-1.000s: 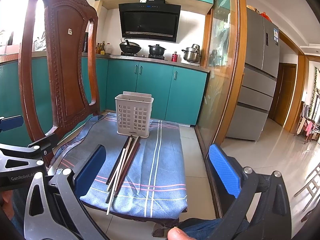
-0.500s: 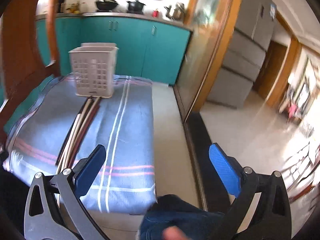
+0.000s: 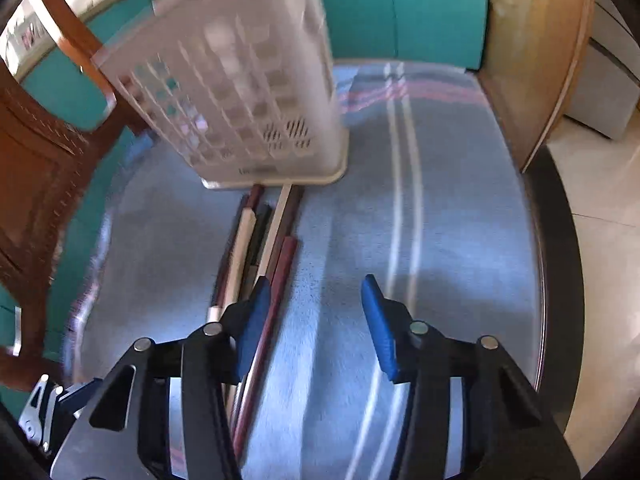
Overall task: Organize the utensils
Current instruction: 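Lower the left tool over a pale chopstick while the right tool lowers over a red chopstick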
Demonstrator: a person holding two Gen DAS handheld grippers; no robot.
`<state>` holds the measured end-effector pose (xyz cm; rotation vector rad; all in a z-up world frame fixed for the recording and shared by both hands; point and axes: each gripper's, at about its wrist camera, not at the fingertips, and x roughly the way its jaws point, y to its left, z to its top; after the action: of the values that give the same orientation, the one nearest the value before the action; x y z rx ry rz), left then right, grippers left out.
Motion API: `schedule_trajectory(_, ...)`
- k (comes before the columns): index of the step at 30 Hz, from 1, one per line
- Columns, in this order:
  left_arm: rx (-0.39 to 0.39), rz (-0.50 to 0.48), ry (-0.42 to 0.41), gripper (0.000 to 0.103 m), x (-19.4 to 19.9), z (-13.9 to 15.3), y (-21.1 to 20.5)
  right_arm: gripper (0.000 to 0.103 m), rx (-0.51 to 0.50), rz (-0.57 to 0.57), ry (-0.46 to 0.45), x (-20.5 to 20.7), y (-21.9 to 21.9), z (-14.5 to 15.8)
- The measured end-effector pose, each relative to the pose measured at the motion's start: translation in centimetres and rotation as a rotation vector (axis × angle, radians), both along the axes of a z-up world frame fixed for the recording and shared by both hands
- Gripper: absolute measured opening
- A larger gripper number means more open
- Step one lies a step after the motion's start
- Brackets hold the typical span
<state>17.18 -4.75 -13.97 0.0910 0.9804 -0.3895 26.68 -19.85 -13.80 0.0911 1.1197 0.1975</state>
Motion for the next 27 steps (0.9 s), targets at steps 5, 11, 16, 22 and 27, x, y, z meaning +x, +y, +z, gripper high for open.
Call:
schedule_trajectory(5,0.019,-0.047,0.027,0.068,1.4,-1.4,-1.1,0.048,-0.063,0.080,-0.008,0.3,2.9,1.0)
schedule_trajectory(11,-0.084,-0.051,0.123,0.015,5.0,-0.8,0.6,0.034,-0.038,0.119,-0.008,0.3,3.7,2.2)
schedule_trajectory(16,-0.083,0.031,0.098,0.013,6.2,-0.4,3.0,0.020,-0.046,0.127,-0.011,0.0,2.3,2.8)
schedule_trajectory(22,-0.126,0.128,0.060,0.032,5.9,0.4,6.1,0.020,-0.056,0.112,-0.019,-0.1,1.5,1.9)
schedule_trajectory(27,-0.108,0.155,0.067,0.037,6.1,-1.0,5.8,0.022,-0.067,0.075,-0.025,-0.8,0.0,2.0)
